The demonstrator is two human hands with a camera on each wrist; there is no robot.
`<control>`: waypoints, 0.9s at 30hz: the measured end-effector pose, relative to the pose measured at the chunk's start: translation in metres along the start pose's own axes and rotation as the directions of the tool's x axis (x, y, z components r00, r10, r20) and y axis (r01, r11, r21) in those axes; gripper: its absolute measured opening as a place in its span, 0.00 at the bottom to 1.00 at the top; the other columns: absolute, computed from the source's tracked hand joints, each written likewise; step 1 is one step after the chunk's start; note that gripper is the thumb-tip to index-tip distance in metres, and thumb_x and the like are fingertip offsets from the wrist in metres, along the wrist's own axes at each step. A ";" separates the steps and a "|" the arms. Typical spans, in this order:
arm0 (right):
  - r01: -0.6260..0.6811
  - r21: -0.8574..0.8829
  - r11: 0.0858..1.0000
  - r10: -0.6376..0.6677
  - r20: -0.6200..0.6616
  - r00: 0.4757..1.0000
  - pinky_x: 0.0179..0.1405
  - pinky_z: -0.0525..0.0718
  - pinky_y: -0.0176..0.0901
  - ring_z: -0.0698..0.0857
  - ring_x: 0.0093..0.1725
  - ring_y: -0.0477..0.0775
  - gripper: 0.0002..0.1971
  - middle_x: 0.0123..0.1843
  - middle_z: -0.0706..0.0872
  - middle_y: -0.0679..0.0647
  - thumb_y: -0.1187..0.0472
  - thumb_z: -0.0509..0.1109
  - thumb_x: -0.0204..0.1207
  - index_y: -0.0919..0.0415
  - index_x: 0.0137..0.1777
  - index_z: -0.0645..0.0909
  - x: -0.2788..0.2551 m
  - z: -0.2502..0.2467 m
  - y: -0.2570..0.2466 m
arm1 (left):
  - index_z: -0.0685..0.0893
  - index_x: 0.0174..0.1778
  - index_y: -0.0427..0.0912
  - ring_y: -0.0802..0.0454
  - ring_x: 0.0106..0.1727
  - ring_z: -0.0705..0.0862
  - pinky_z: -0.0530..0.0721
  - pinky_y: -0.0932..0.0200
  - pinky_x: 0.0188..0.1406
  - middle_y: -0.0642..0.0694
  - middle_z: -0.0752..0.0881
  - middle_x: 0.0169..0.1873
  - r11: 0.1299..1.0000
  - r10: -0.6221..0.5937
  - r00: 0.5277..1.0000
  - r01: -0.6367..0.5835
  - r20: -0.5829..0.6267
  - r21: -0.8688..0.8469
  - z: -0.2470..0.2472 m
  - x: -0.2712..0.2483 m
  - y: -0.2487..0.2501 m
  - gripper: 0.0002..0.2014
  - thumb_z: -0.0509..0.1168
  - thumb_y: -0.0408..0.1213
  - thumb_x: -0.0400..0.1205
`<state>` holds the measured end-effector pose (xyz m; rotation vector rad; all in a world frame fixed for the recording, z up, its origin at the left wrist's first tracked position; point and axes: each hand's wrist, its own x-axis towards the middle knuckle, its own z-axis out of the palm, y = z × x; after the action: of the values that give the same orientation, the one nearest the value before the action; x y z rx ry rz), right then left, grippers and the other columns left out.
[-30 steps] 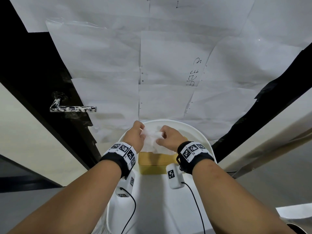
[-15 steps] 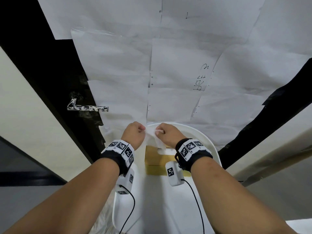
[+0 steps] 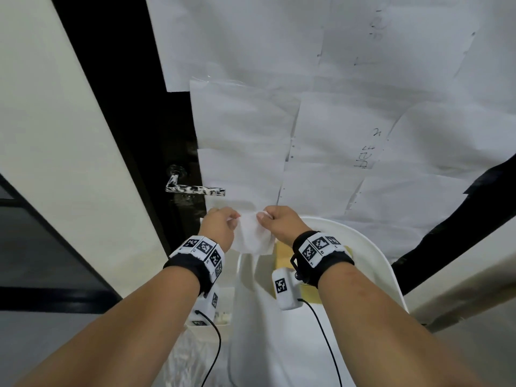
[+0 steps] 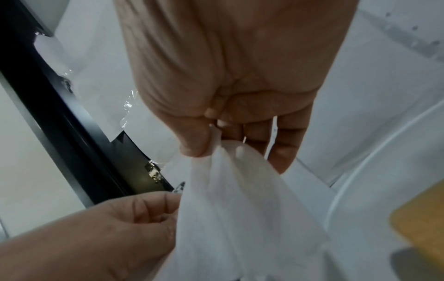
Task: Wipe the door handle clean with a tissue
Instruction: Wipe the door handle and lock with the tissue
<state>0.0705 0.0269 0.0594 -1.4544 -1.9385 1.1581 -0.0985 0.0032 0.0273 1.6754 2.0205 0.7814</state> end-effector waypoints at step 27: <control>-0.113 0.201 0.973 0.214 -0.604 0.768 0.31 0.60 0.47 0.60 0.31 0.54 0.15 0.27 0.60 0.52 0.64 0.59 0.71 0.58 0.27 0.57 0.010 0.079 -0.092 | 0.83 0.55 0.44 0.38 0.55 0.82 0.84 0.44 0.52 0.39 0.79 0.56 0.999 0.014 0.943 -0.025 -0.334 -0.027 -0.135 0.051 -0.095 0.10 0.67 0.36 0.78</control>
<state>-0.0433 0.0002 0.0913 -1.6752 -1.2529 0.7262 -0.2646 0.0193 0.0712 1.6360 2.1990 1.1656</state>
